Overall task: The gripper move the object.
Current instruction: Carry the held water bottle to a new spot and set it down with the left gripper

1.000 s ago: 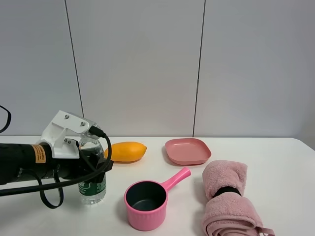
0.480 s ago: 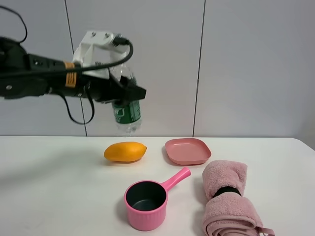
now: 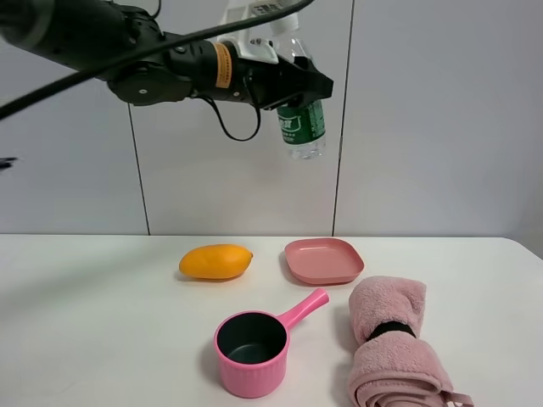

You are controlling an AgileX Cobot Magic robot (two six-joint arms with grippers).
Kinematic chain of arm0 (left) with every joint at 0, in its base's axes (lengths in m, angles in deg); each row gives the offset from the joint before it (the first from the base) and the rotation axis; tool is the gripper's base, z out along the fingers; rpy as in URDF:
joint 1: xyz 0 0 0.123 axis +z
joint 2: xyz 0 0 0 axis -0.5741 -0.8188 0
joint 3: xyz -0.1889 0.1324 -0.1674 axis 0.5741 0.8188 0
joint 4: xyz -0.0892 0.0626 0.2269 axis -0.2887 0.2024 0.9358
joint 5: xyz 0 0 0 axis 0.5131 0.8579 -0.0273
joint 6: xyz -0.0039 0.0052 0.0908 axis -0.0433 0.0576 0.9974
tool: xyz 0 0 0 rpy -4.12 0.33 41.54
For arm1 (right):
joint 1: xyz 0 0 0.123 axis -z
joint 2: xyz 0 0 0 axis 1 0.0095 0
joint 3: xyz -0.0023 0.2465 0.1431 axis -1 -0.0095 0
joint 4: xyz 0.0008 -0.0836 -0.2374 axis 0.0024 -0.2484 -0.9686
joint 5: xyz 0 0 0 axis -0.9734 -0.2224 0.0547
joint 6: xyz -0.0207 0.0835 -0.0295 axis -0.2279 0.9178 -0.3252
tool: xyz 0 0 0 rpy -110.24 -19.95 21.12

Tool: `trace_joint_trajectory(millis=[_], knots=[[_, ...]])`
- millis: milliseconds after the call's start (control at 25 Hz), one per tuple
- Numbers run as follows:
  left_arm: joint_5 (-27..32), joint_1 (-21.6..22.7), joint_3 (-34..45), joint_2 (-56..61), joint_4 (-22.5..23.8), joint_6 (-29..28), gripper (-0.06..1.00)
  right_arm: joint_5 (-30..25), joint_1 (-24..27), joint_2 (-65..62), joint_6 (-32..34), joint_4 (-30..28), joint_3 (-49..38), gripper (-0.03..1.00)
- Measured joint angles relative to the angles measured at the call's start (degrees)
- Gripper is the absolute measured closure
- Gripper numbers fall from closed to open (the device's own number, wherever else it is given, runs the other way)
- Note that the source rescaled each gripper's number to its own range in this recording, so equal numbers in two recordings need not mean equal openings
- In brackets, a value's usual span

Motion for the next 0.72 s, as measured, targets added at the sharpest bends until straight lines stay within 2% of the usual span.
trace_joint_trajectory(millis=[320, 520, 720], knots=[[9.38, -3.76, -11.27, -10.50, -0.55, -1.10, 0.94, 0.00, 0.00, 0.00, 0.00, 0.00, 0.00, -0.03], [15.73, -4.23, -13.11, -14.99, -3.82, 0.22, 0.94, 0.00, 0.00, 0.00, 0.00, 0.00, 0.00, -0.03], [17.92, -4.23, -13.11, -17.20, -9.79, 3.38, 0.94, 0.00, 0.00, 0.00, 0.00, 0.00, 0.00, -0.03]])
